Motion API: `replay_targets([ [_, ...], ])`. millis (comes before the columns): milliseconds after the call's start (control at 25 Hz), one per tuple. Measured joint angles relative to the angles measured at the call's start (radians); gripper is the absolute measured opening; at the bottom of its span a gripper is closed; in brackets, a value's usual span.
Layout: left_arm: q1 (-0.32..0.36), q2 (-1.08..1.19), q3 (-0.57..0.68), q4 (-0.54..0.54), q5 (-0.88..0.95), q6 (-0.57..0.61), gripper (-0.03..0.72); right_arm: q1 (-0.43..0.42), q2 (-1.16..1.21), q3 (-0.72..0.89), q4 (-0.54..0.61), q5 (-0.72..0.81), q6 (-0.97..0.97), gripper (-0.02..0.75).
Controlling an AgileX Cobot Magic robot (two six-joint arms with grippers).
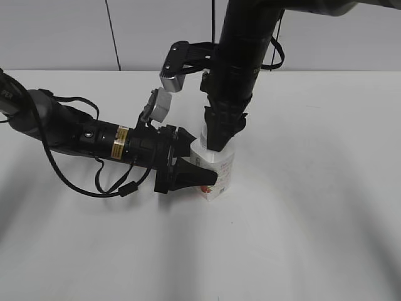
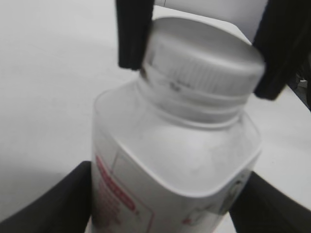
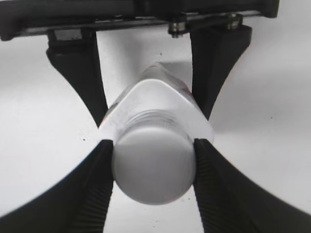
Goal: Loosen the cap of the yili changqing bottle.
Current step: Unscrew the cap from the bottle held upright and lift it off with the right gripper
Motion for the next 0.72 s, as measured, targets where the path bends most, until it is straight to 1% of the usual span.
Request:
replay_targets([
  [240,0.0,0.0,0.0,0.0,0.0,0.0,0.494,0.0,0.0,-0.001,-0.009,0.0,-0.138,0.396],
  [720,-0.001,0.0,0.0,0.0,0.0,-0.004,0.493,0.0,0.0,-0.003,-0.011,0.0,-0.155,0.396],
])
